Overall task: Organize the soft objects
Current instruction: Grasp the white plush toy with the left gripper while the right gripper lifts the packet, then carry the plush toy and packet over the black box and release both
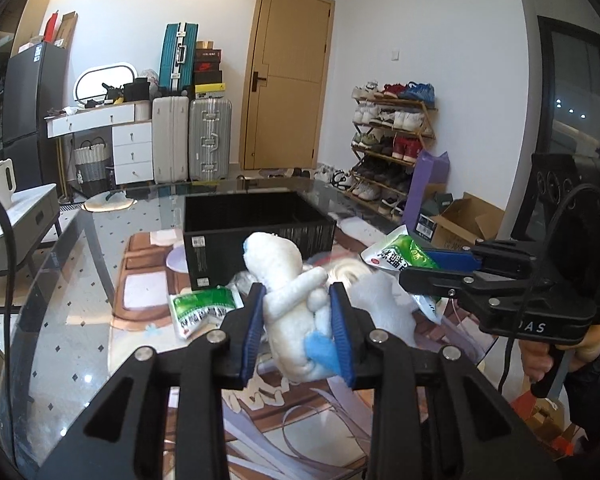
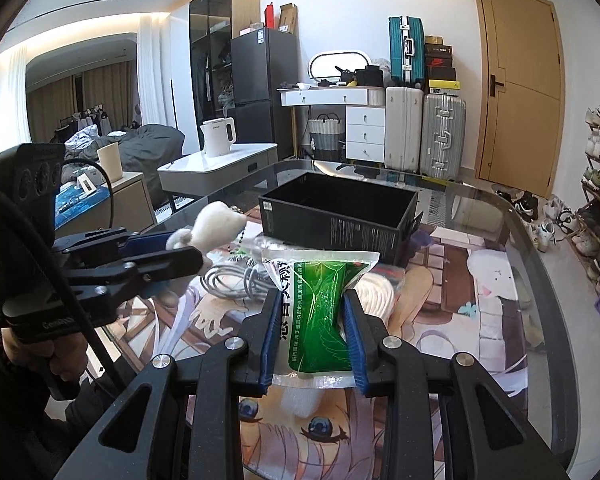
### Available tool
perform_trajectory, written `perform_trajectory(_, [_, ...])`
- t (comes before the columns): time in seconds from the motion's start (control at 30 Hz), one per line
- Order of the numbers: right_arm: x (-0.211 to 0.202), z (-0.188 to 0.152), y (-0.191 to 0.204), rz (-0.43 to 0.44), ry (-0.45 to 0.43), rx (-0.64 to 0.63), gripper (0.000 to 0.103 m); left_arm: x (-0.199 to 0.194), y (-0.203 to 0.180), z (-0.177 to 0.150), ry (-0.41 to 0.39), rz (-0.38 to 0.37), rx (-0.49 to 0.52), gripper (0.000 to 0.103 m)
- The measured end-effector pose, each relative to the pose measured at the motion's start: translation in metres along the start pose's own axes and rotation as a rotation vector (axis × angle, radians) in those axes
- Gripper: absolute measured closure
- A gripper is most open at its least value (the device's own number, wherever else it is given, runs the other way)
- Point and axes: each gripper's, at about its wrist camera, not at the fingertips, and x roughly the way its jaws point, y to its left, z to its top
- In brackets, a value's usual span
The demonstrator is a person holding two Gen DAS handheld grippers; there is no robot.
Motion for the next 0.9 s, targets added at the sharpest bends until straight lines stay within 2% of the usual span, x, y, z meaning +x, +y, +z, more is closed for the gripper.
perform_trajectory(0.33, [0.005,0.02,-0.004,-0.018,-0.014,0.015,0.073,-0.005,0.005,0.019,-0.035,-0.001,0.002,0.072])
perform_trajectory(0.9, [0.032,0.057,-0.027,-0.015,-0.02,0.039,0.073,0.029,0.026,0.051,-0.028,0.028,-0.008,0.072])
